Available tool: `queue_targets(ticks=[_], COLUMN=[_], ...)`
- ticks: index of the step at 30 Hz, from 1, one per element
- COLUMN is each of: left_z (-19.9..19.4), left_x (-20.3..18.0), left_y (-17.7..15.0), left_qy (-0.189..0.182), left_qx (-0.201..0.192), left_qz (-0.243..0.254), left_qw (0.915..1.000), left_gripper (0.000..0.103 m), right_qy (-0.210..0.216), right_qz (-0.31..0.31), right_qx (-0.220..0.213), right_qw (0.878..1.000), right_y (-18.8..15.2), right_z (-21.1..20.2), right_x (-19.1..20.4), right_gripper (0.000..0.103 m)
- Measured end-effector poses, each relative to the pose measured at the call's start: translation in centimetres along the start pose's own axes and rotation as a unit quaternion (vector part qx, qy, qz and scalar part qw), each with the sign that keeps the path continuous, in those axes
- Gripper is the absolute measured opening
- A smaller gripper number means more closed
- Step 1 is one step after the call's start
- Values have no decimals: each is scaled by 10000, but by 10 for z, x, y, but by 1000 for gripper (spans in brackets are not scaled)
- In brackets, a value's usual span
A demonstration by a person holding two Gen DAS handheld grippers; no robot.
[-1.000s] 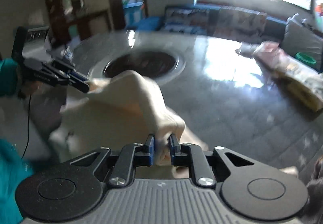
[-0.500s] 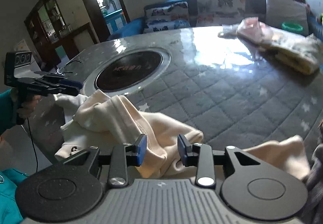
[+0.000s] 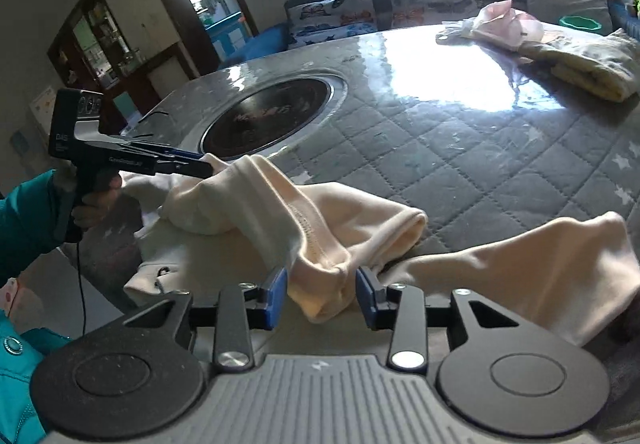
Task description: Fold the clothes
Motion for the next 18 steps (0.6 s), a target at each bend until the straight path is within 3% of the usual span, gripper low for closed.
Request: queue_targets(ticks=[6, 11, 12, 14, 18], left_z=[-1, -1, -1, -1, -3], left_x=[1, 0, 0, -3, -6], left_y=[-3, -3, -3, -4, -3], left_qy=[3, 1, 3, -1, 134], left_qx=[-30, -77, -96, -117, -240], left_qz=[-14, 21, 53, 127, 229], left_qw=[10000, 10000, 9999, 9999, 9994], left_gripper=[38, 37, 35, 21, 11], right_qy=[-32, -290, -341, -442, -663], right_qz=[-199, -358, -391, -456, -611], right_qx=[-3, -11, -15, -24, -32], right_qw=[9998, 9989, 9987, 9980, 9959], right_y=[3, 8, 10, 13, 23], right_z=[3, 2, 2, 1, 0], right_x=[13, 18, 19, 20, 21], right_gripper=[16, 13, 12, 10, 9])
Point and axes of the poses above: each gripper's, at about its wrist camera, not at the fingertips, and z roughly the way its jaws point, x to its left, y to its top, the point moved 1 cm from there along z, roughly the way its jaws point, and after that the axes turned 9 degrees about y, right-handed, at the moved point
